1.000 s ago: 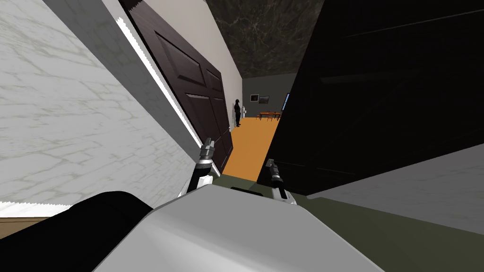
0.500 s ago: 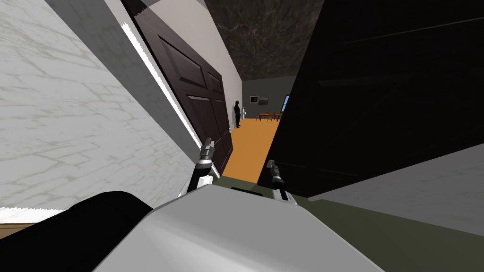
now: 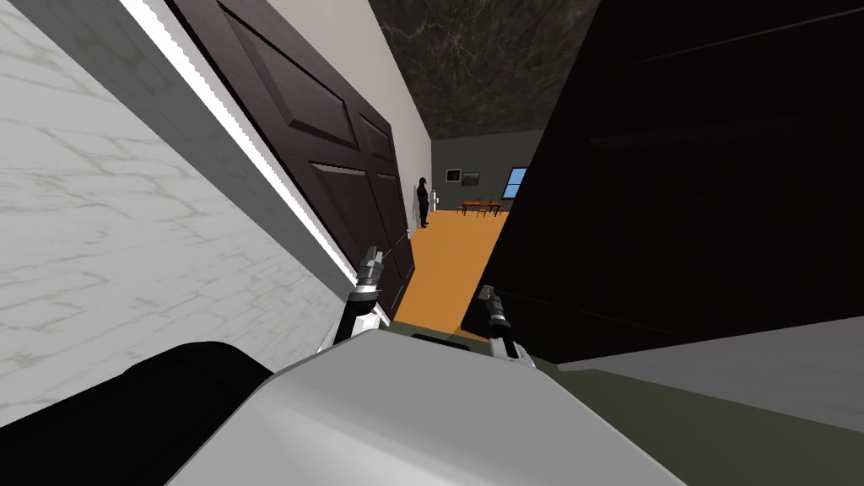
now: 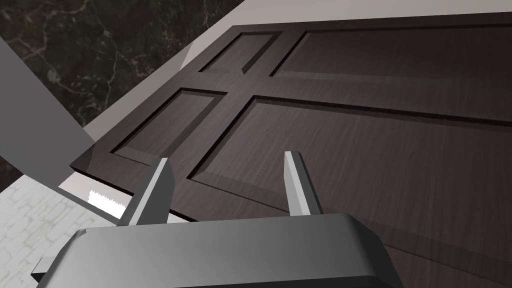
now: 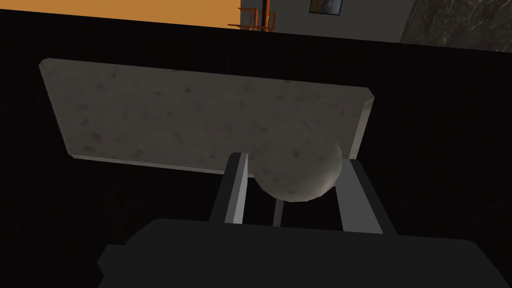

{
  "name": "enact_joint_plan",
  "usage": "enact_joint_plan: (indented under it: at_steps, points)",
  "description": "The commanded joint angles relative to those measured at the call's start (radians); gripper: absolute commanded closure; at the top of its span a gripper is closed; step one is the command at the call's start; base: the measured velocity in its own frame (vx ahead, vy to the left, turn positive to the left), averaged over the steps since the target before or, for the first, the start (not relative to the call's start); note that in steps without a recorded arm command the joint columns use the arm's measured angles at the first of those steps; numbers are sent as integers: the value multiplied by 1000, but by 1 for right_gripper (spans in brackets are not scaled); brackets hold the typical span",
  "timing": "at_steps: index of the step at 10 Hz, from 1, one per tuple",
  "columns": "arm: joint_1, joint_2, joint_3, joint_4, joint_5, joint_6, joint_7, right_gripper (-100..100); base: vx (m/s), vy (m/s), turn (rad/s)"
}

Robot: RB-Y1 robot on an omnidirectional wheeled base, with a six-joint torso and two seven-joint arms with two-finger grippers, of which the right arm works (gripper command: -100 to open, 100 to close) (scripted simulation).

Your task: Push the door open

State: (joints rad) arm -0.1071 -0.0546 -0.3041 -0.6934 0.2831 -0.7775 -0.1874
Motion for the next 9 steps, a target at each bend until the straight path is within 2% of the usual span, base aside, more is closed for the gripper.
enact_joint_plan:
  at_steps: [1, 4, 5, 6, 8, 9]
  points:
    - [-8, -19, -29, 14, -16, -15, 14, 100, 221, 47, -56]
    - [-7, -30, -56, 14, -33, -13, 24, 100, 192, 27, -75]
    - [-20, -12, -33, 34, -25, -21, 25, -100, -26, 57, -257]
    - [-20, -12, -33, 34, -25, -21, 25, -100, -161, 62, -102]
    - [-22, 12, -11, 27, -19, -17, 25, -100, -183, 76, -158]
    - [-22, 12, -11, 27, -19, -17, 25, -100, -153, 57, -62]
